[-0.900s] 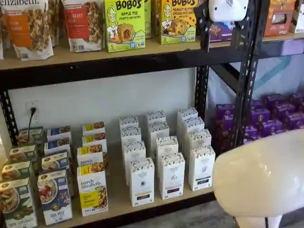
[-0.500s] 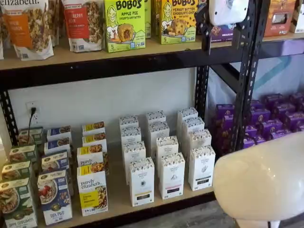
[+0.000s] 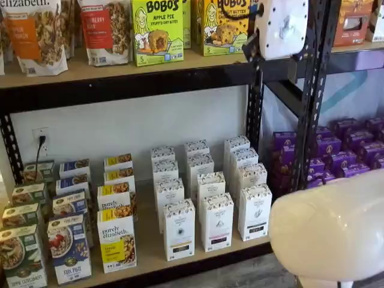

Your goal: Pick up the white box with a green strip in the middle, on the bottom shelf, the sixth box from the left

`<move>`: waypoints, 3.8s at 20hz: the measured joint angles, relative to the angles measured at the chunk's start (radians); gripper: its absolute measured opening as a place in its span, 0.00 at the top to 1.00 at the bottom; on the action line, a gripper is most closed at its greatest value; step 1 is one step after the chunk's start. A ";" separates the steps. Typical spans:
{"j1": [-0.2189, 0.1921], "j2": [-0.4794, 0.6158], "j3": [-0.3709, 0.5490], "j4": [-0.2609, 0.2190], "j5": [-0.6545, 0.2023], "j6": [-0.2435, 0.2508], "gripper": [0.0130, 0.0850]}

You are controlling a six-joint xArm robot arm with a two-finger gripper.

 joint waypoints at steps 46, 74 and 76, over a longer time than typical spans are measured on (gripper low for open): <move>-0.214 0.965 0.312 -0.055 -1.298 -0.092 0.00; -0.356 1.518 -0.243 -0.064 -1.305 -0.225 0.00; -0.356 1.536 -0.273 -0.064 -1.298 -0.226 0.00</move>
